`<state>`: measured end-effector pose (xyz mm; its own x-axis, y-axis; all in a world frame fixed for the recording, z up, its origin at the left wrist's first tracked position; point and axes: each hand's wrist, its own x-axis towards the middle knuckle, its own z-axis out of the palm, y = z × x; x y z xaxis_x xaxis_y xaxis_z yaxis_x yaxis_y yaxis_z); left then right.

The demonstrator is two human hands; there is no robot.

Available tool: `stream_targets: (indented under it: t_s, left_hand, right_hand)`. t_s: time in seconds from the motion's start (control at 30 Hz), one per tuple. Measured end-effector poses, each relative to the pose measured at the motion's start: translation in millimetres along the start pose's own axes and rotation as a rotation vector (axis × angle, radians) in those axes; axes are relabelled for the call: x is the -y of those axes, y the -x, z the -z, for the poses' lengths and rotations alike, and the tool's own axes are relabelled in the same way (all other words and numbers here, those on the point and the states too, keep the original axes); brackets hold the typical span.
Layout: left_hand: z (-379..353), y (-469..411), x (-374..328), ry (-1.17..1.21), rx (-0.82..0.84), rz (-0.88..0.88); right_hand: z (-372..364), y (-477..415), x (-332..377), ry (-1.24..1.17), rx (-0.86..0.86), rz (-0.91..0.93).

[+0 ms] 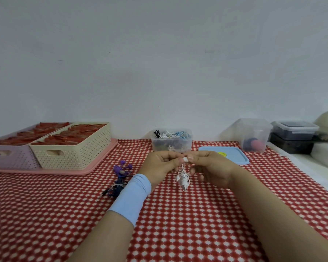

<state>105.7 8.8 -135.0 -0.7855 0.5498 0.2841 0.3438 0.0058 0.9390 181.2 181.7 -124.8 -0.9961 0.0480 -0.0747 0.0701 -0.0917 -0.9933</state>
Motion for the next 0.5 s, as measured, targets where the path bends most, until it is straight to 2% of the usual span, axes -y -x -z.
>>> stream_targets:
  t_s: [0.23,0.4,0.5]
  left_hand:
    - [-0.3,-1.7,1.0,0.071,0.004,0.005]
    - [3.2,-2.8,4.8,-0.007,0.001,0.009]
    - [3.8,-6.5,2.3,-0.109,-0.003,-0.056]
  right_hand:
    - [-0.2,-3.6,-1.1,-0.030,-0.017,0.041]
    - [-0.7,-7.3,-4.6,0.084,-0.096,0.043]
    - [-1.4,-3.4,-0.6,0.228,-0.197,0.092]
